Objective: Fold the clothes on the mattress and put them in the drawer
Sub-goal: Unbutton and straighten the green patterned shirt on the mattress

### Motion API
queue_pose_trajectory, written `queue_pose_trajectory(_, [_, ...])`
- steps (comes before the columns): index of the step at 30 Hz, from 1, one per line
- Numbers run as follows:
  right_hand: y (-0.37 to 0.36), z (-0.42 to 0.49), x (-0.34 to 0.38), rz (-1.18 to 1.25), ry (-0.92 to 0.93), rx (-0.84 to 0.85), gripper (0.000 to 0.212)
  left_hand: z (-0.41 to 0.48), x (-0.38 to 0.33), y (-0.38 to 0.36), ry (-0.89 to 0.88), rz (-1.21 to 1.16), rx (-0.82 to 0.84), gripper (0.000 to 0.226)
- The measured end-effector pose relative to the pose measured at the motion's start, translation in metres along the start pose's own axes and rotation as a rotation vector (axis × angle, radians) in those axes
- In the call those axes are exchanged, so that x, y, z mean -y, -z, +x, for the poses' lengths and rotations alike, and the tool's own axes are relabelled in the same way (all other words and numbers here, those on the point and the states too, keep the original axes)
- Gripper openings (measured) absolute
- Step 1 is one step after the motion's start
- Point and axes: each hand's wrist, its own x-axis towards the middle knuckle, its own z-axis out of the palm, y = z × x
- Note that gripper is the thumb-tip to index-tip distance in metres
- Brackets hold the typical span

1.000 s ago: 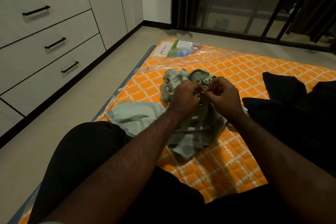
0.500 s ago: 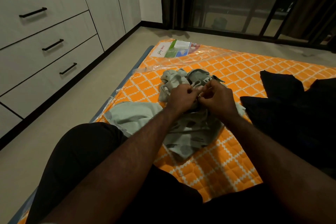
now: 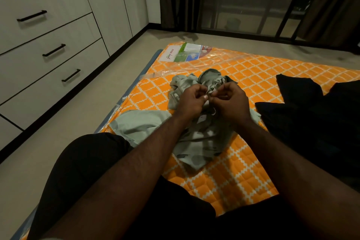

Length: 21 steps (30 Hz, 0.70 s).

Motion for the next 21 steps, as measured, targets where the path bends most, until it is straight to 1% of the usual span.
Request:
queue_pose_trajectory(2, [-0.001, 0.0, 0.0, -0.013, -0.02, -0.035, 0.028, 0.0, -0.002, 0.0, -0.012, 0.006, -0.063, 0.02])
queue_pose_trajectory(4, [-0.002, -0.001, 0.001, 0.014, -0.098, -0.053, 0.03, 0.002, -0.004, 0.003, -0.015, -0.028, -0.111, 0.022])
queue_pose_trajectory(5, [-0.001, -0.002, 0.003, 0.019, -0.151, -0.028, 0.033, 0.003, -0.005, 0.005, -0.008, -0.064, -0.114, 0.024])
queue_pose_trajectory(6, [0.001, -0.002, 0.005, 0.015, -0.211, 0.029, 0.036, 0.004, -0.007, 0.008, 0.01, -0.11, -0.111, 0.028])
queue_pose_trajectory(8, [0.007, -0.006, 0.009, 0.008, -0.346, 0.21, 0.04, 0.007, -0.006, 0.012, 0.052, -0.16, -0.132, 0.029])
queue_pose_trajectory(9, [0.009, -0.008, 0.012, -0.008, -0.406, 0.299, 0.04, 0.007, -0.006, 0.015, 0.052, -0.129, -0.163, 0.027])
queue_pose_trajectory(10, [0.01, -0.01, 0.014, -0.04, -0.44, 0.37, 0.038, 0.008, -0.005, 0.019, 0.034, -0.04, -0.198, 0.023])
queue_pose_trajectory(12, [0.009, -0.013, 0.015, -0.11, -0.454, 0.453, 0.033, 0.008, -0.009, 0.027, -0.061, 0.232, -0.234, 0.014])
queue_pose_trajectory(13, [0.008, -0.014, 0.016, -0.116, -0.455, 0.47, 0.031, 0.008, -0.012, 0.032, -0.116, 0.374, -0.216, 0.01])
queue_pose_trajectory(14, [0.007, -0.014, 0.015, -0.11, -0.459, 0.476, 0.029, 0.009, -0.017, 0.036, -0.141, 0.501, -0.163, 0.012])
queue_pose_trajectory(16, [0.007, -0.013, 0.016, -0.09, -0.473, 0.477, 0.032, 0.01, -0.03, 0.045, -0.071, 0.683, 0.047, 0.028])
queue_pose_trajectory(18, [0.007, -0.01, 0.014, -0.024, -0.477, 0.468, 0.047, 0.011, -0.04, 0.049, 0.057, 0.784, 0.309, 0.042])
queue_pose_trajectory(19, [0.008, -0.01, 0.015, 0.016, -0.471, 0.453, 0.054, 0.011, -0.042, 0.05, 0.094, 0.85, 0.416, 0.045])
queue_pose_trajectory(20, [0.008, -0.01, 0.016, 0.047, -0.46, 0.435, 0.06, 0.009, -0.042, 0.049, 0.099, 0.921, 0.48, 0.046])
queue_pose_trajectory(21, [0.009, -0.009, 0.017, 0.072, -0.443, 0.415, 0.065, 0.008, -0.039, 0.047, 0.079, 0.968, 0.496, 0.045])
